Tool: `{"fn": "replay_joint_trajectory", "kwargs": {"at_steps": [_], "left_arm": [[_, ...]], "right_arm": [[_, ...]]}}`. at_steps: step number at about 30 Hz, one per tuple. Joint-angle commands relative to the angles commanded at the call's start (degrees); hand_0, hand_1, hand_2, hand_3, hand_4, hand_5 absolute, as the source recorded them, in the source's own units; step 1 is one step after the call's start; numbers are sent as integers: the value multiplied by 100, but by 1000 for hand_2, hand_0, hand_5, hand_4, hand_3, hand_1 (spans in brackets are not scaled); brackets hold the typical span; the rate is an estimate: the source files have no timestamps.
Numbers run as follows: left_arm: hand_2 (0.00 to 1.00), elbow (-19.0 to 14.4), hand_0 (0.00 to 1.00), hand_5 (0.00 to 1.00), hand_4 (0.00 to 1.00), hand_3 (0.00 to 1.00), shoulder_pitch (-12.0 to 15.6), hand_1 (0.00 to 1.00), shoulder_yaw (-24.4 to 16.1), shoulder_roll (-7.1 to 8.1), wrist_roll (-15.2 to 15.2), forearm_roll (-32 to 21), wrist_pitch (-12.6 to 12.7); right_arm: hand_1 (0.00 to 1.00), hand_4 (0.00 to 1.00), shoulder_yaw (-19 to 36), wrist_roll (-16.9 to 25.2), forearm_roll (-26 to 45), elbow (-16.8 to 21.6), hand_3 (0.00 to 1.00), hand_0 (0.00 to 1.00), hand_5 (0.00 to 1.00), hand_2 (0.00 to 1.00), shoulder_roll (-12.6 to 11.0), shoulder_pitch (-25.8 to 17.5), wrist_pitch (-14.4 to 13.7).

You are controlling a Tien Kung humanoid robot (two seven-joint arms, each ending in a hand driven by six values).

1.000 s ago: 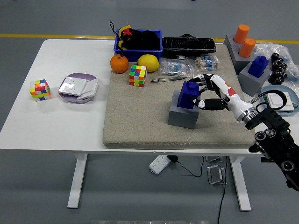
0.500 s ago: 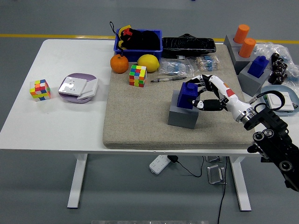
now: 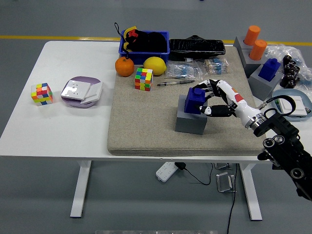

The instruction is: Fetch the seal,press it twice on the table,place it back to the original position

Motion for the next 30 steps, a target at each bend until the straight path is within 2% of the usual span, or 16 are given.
{"fn": "replay_joint_trajectory", "kwargs": {"at_steps": [4, 5, 10, 11, 16, 17, 22, 23, 28, 29, 30], "left_arm": [[788, 1, 817, 422, 804, 837, 1, 817, -1, -1, 1, -4, 0], [788, 1, 817, 423, 805, 837, -1, 817, 1, -1, 2, -3, -1], [788, 0, 817, 423, 805, 837, -5, 817, 6, 2, 2, -4, 0], [788, -1, 817, 424, 805, 837, -6, 817, 6, 2, 1, -5, 0], [788, 0, 817, 424, 805, 837, -3, 817, 18, -1, 4, -14, -2], [788, 0, 817, 424, 805, 836, -3, 817, 20, -1, 4, -16, -2], [788, -4, 817, 424, 805, 836, -9, 817, 2, -2, 2, -3, -3], [789, -4, 817, 425, 805, 837, -9, 816, -5, -3, 1, 2, -3], [789, -4, 817, 425, 805, 837, 5, 816, 12, 0, 4, -15, -3], [788, -3, 817, 425, 805, 837, 9, 816, 19, 5, 3, -24, -2], [788, -3, 817, 425, 805, 837, 8, 816, 18, 7, 3, -27, -2]], "right_arm": [[556, 737, -1, 7, -10, -5, 600, 578, 2, 558, 7, 6, -12], [623, 832, 2, 9, -10, -6, 645, 680, 2, 615, 7, 9, -13], [623, 832, -2, 20, -5, -17, 645, 680, 2, 615, 7, 14, -16], [715, 873, -4, 23, -4, -19, 745, 756, 2, 714, 6, 15, -16], [715, 873, -14, 59, 19, -26, 745, 756, 2, 714, 11, 18, -15], [809, 926, -14, 65, 22, -27, 831, 816, 2, 828, 12, 19, -14], [809, 926, -19, 73, 28, -32, 831, 816, 2, 828, 12, 20, 0], [856, 982, -22, 75, 31, -33, 860, 856, 2, 867, 12, 19, 3], [856, 982, -31, 94, 40, -34, 860, 856, 2, 867, 15, 8, 24], [894, 998, -19, 97, 39, -33, 895, 887, 128, 904, 15, 4, 35], [894, 998, -9, 99, 38, -34, 895, 887, 128, 904, 13, 5, 42]]}}
